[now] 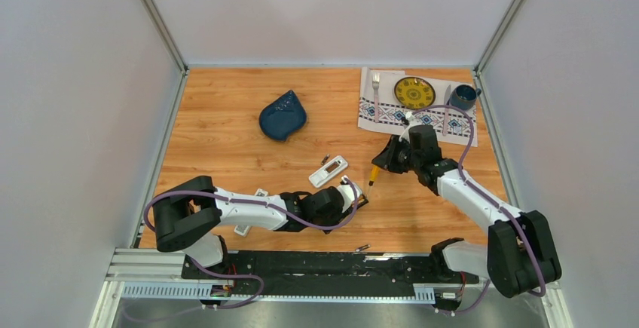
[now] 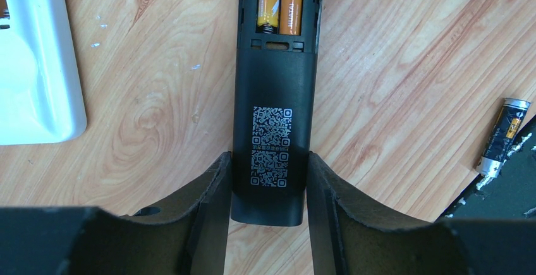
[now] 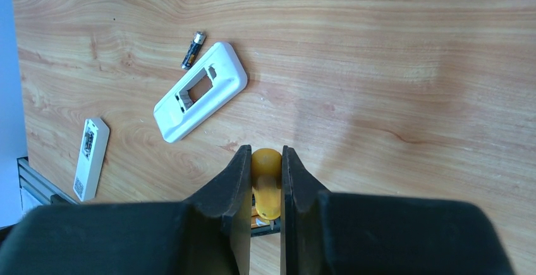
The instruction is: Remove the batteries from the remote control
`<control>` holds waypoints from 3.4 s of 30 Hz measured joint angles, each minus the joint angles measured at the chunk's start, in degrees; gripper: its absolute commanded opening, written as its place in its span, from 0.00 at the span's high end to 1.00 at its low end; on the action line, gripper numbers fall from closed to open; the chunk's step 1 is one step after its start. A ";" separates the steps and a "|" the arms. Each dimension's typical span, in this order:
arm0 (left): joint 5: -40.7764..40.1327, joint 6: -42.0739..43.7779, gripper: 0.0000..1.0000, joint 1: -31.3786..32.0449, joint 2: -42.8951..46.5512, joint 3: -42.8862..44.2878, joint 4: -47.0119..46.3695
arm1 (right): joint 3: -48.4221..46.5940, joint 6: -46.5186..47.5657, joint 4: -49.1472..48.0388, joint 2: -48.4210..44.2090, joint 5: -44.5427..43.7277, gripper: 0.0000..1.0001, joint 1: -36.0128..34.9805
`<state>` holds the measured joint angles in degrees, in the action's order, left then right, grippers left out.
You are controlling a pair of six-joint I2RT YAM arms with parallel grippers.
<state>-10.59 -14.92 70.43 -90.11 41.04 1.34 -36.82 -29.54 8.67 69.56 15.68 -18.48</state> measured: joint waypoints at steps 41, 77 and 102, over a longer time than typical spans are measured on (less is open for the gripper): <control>0.00 0.02 0.72 0.00 -1.38 0.81 -0.13 | 4.55 -4.09 -9.51 0.87 1.73 1.00 -0.09; -0.42 -0.04 0.91 0.04 -5.49 4.46 -2.12 | 5.40 -7.37 -0.63 -7.10 10.67 1.00 -2.64; -0.44 -0.04 0.92 0.04 -5.49 4.46 -2.14 | -3.74 1.27 6.19 -3.54 -10.29 1.00 -2.54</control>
<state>-11.03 -14.96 70.48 -95.59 45.50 -0.80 -40.56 -28.27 14.85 66.02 5.39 -21.02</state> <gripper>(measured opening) 0.490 0.168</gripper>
